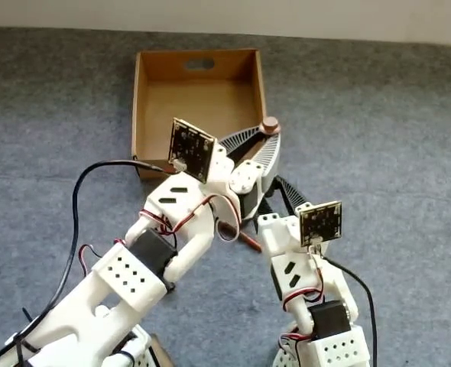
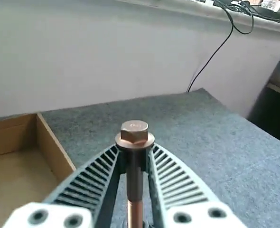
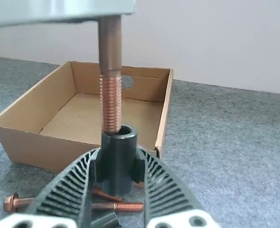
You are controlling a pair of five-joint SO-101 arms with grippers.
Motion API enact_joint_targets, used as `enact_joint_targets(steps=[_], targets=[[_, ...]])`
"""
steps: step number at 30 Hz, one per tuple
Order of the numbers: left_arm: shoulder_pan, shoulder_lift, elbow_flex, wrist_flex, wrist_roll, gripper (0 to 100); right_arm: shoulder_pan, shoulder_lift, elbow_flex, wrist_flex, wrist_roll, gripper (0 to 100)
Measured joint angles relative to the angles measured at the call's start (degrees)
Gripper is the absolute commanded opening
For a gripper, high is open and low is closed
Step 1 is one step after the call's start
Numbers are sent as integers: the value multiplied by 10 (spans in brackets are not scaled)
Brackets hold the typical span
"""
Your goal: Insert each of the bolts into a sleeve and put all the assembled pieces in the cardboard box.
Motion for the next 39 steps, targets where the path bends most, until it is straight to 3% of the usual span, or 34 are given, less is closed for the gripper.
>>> enact_joint_targets(steps=[16, 23, 39], targets=[[-3, -10, 9, -1, 2, 8, 0, 0, 0, 1, 0, 6], [-3, -10, 4, -1, 54, 8, 0, 0, 0, 1, 0, 6], [-3, -10, 4, -1, 58, 8, 0, 0, 0, 1, 0, 6]])
